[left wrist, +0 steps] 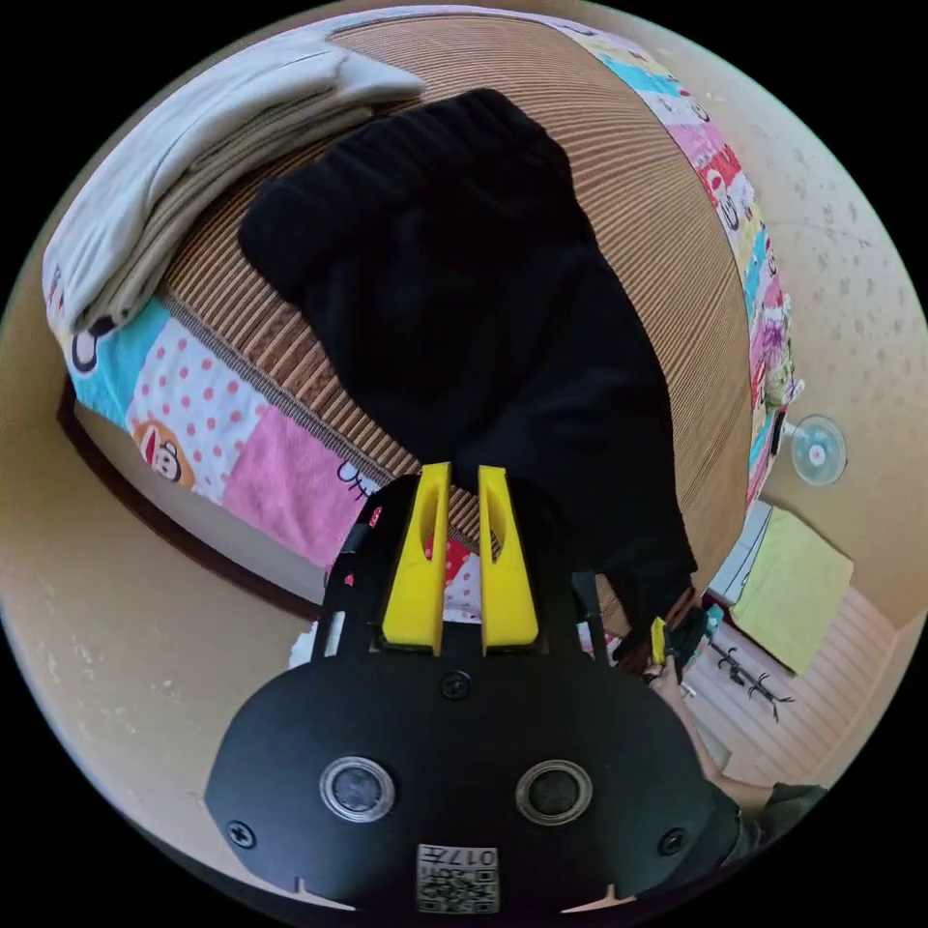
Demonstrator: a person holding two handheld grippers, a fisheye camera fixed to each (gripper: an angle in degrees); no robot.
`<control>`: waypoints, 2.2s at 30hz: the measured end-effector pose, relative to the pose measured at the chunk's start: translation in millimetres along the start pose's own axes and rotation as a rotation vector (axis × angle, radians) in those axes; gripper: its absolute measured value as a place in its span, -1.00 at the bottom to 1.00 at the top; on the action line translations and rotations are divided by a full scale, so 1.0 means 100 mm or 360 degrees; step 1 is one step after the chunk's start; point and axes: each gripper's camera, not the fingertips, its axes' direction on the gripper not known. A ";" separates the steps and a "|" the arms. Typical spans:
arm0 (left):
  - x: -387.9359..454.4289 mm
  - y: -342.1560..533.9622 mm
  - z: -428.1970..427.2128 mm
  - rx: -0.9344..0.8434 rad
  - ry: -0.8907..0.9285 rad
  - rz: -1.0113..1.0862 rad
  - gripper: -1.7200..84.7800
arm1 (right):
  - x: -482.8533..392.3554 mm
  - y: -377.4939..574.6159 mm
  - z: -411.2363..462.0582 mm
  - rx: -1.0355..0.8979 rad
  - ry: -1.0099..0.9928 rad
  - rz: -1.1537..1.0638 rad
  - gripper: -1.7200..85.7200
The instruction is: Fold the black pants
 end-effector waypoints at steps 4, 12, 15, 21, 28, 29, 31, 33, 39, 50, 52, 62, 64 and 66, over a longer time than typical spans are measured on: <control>-0.26 0.10 0.02 -0.0020 0.0159 -0.0329 -0.71 | 0.49 -0.10 0.00 0.0042 -0.0224 0.0465 -0.74; -0.13 0.00 -0.05 -0.0042 0.0272 -0.0448 -0.70 | 0.43 -0.32 0.11 0.0057 -0.0418 0.0476 -0.89; 0.00 -0.12 -0.09 -0.0077 0.0219 -0.0361 -0.69 | 0.01 -0.55 0.03 -0.0113 -0.0571 0.0230 -0.92; -0.04 -0.25 -0.18 -0.0058 0.0259 -0.0302 -0.66 | -0.59 -0.67 -0.68 -0.0218 -0.0163 -0.0088 -0.94; -0.53 -0.40 -0.28 -0.0026 0.0357 -0.0377 -0.58 | 0.31 -0.58 -0.86 -0.0110 0.0147 0.0342 -0.93; -0.64 -0.46 -0.31 -0.0011 0.0383 -0.0379 -0.56 | 0.34 -0.49 -0.89 -0.0058 0.0009 0.0313 -0.93; -0.79 -0.58 -0.36 0.0030 0.0398 -0.0372 -0.54 | 0.35 -0.38 -0.88 -0.0048 -0.0148 0.0260 -0.93; -0.96 -0.70 -0.40 0.0063 0.0396 -0.0373 -0.52 | 0.35 -0.27 -0.83 -0.0083 -0.0214 0.0219 -0.94; -1.45 -1.03 -0.50 0.0256 0.0505 -0.0314 -0.49 | 0.47 0.15 -0.68 -0.0185 -0.0167 0.0271 -0.95; -2.20 -1.53 -0.73 0.0100 0.0989 0.0340 -0.73 | 0.84 0.50 -0.53 0.0202 -0.1024 0.0559 -0.95; -2.07 -1.49 -0.96 0.0139 0.1138 0.0625 -0.74 | 0.88 0.48 -0.47 0.0267 -0.1191 0.0598 -0.95; 0.19 0.06 -0.88 -0.0185 0.1129 0.1945 -0.74 | 1.02 0.08 -0.36 0.0153 -0.1298 0.0518 -0.95; 0.50 0.39 -0.47 -0.0311 0.1091 0.2010 -0.73 | 1.08 0.02 -0.41 0.0150 -0.1297 0.0501 -0.95; 0.68 0.66 0.02 -0.0478 0.0993 0.2001 -0.72 | 1.16 -0.04 -0.48 0.0154 -0.1292 0.0487 -0.95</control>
